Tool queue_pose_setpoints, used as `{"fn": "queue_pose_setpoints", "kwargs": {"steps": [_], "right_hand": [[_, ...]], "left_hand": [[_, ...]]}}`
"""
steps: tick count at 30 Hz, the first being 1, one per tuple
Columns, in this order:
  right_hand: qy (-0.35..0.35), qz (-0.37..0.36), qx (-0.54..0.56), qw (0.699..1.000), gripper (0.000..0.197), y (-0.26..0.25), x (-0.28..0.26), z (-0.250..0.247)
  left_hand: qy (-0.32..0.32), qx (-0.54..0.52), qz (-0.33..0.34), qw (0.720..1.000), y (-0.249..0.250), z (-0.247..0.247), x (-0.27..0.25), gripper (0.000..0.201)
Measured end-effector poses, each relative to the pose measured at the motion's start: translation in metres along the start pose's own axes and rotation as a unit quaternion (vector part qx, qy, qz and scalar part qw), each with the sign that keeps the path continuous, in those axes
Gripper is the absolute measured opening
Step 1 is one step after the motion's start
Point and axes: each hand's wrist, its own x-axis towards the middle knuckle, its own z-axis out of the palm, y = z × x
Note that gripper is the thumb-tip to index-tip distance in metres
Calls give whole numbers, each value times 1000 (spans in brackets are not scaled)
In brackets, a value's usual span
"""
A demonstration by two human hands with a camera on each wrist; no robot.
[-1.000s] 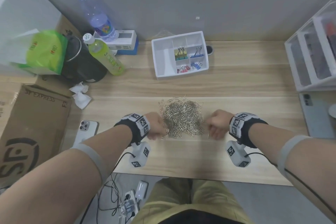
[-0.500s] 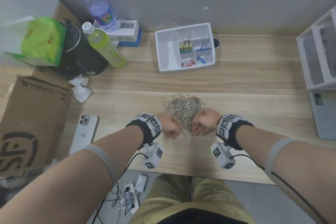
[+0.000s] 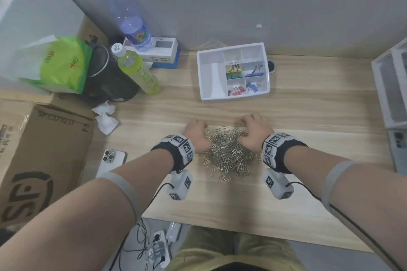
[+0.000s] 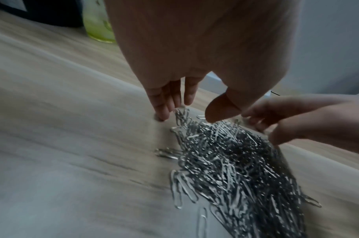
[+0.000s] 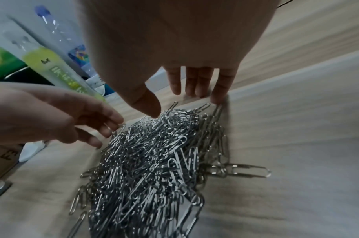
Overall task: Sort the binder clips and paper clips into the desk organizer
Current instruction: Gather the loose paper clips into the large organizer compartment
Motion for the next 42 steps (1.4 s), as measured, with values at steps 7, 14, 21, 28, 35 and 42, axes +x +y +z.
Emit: {"fn": "queue_pose_setpoints", "kwargs": {"steps": [7,14,21,28,35,42], "right_hand": [[-53,-83,-9,995,71,-13,10,16],[-70,-117,-7,991,63,-9,12,4],[61,-79,27,995,58,-21,33,-41],[-38,-17,-45,998,72,-36,63,-56],[-69,-24,-34,997,69,-58,63,-45],[-122,-116,-73,983,48,-76,43,-28]], "left_hand": [[-38,-2,25,999,24,18,5,64],[-55,-55,61,995,27,9,12,52],[37,-107,-14,994,9,-28,18,19],[84,-106,-57,989,-23,-59,18,10],[142,-123,-71,980,-39,-61,6,9],[196,-122,-70,970,-36,-68,-2,7]]}}
